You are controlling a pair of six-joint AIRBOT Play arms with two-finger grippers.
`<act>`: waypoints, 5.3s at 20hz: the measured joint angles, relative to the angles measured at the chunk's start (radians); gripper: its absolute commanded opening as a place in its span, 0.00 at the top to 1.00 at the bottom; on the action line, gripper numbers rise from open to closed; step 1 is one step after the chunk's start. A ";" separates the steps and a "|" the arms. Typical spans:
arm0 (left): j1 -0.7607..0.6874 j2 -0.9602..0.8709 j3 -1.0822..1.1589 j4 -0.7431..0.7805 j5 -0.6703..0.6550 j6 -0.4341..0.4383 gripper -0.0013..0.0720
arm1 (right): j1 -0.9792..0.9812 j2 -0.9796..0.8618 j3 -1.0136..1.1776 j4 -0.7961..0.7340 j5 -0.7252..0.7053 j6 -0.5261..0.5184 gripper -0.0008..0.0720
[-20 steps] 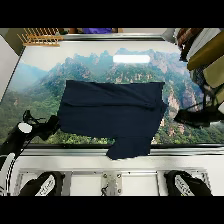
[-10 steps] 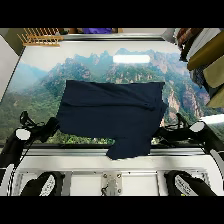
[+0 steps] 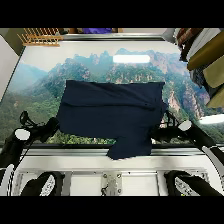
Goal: Fold the clothes and pants, and hang the long-sleeved shirts on hangers.
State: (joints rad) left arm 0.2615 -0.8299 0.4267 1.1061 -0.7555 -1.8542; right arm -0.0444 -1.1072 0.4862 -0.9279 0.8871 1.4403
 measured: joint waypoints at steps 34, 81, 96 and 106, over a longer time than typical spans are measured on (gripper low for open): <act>-0.130 -0.324 1.266 0.002 -0.080 0.127 0.97 | -0.010 -0.054 1.310 -0.074 0.140 0.075 0.97; -0.106 -0.859 1.181 0.031 -0.247 0.163 0.15 | 0.094 -0.502 1.176 -0.473 0.385 0.172 0.26; 0.155 -0.412 0.235 0.047 -0.109 0.047 0.15 | 0.066 0.161 0.704 -0.376 0.329 0.130 0.26; 0.055 -0.406 0.151 -0.066 0.105 0.038 0.97 | 0.057 0.188 0.678 -0.343 0.319 0.165 0.26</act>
State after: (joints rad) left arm 0.3168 -1.2362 0.5774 1.0401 -0.6506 -1.8164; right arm 0.0128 -0.9192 1.1645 -1.2713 1.2064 1.6051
